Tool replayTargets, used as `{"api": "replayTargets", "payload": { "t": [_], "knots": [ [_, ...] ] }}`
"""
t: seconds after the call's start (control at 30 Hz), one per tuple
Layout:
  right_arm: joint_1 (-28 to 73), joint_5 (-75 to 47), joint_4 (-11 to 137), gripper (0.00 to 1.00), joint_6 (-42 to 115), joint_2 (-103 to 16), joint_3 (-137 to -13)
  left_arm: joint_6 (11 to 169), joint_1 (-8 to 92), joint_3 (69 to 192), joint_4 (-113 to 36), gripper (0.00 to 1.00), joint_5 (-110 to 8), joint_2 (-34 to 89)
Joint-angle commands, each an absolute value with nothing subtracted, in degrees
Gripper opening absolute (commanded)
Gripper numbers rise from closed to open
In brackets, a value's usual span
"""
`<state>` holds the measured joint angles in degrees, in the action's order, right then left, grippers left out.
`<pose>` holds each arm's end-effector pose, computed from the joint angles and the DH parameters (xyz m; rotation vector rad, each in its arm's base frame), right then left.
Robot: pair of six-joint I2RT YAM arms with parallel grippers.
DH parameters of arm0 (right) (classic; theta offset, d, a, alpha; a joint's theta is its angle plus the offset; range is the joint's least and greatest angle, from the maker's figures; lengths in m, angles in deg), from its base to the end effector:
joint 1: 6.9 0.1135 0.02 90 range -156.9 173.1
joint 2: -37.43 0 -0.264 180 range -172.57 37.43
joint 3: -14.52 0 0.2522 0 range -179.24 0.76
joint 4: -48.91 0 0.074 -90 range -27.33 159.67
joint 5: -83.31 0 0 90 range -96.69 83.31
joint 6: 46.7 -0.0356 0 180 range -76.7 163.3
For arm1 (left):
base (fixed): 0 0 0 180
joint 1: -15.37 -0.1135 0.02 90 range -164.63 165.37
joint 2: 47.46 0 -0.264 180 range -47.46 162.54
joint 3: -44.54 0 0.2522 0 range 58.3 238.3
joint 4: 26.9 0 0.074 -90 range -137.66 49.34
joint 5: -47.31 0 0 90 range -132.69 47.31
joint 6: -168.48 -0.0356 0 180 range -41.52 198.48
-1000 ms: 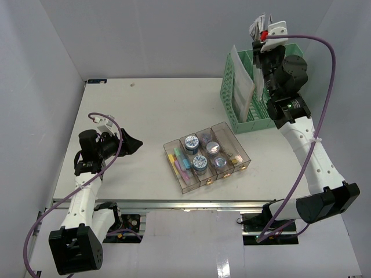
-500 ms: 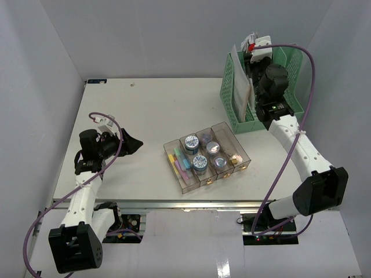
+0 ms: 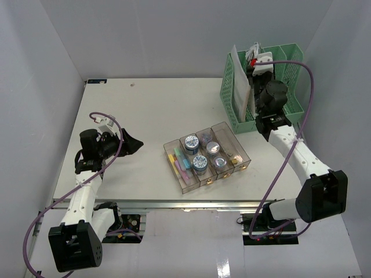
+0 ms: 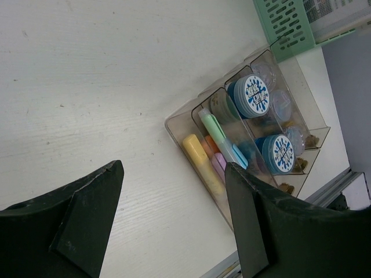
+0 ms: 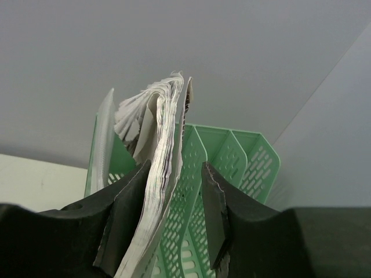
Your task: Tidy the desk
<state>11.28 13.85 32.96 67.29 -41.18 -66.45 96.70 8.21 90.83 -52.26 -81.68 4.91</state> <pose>0.3096 0.0885 0.4164 -0.1559 1.2688 -0.3114 0.1976 0.0022 0.2428 -0.0534 2.0901 -0.8334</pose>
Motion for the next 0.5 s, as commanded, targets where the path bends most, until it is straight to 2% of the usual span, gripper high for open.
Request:
{"api": "replayTargets", "payload": {
  "t": [0.0, 0.27, 0.47],
  "knots": [
    [11.6, 14.6, 17.8, 0.08, 70.5, -33.8, -58.8, 95.8, 8.4, 92.1, -51.4, 0.82, -83.0, 5.1],
    [11.5, 16.2, 10.4, 0.08, 74.3, -27.1, -50.8, 95.9, 8.4, 92.0, -51.4, 0.82, -83.1, 5.5],
    [11.6, 18.0, 9.1, 0.08, 76.3, -22.9, -49.3, 95.8, 8.5, 92.1, -51.4, 0.82, -83.1, 6.1]
  ]
}}
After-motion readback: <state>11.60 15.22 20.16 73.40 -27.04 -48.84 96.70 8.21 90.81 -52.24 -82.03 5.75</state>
